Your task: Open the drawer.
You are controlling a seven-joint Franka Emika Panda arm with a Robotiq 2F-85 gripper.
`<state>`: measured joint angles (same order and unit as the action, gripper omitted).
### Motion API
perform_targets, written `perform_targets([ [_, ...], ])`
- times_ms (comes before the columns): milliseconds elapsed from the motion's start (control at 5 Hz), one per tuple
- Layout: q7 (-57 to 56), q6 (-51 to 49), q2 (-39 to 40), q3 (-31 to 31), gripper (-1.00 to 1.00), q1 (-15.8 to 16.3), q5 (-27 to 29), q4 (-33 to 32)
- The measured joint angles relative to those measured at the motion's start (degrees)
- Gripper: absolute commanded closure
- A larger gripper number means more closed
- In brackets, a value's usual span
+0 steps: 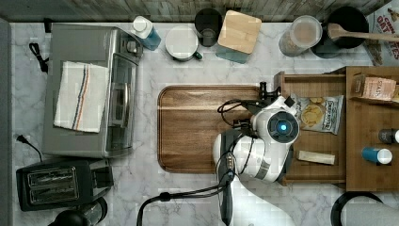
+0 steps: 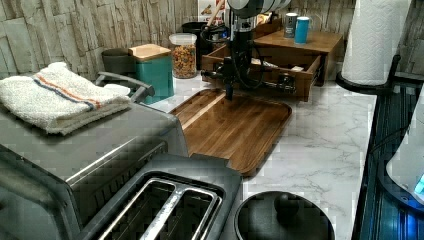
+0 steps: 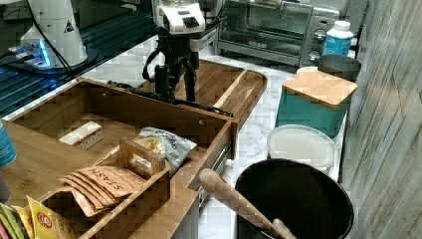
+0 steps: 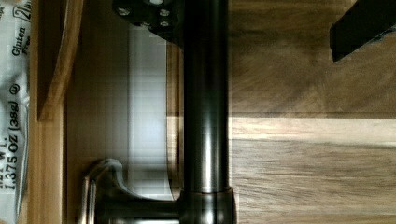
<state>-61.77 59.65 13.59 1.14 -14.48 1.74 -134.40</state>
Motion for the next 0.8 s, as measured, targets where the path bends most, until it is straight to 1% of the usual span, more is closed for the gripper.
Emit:
perform_targets([
  [200, 0.0, 0.0, -0.1, 0.0, -1.00, -0.2, 2.0, 0.1],
  [400, 0.0, 0.1, -0.1, 0.0, -1.00, -0.2, 2.3, 0.1],
  [800, 0.0, 0.4, -0.1, -1.0, -1.00, -1.4, 2.3, 0.1],
])
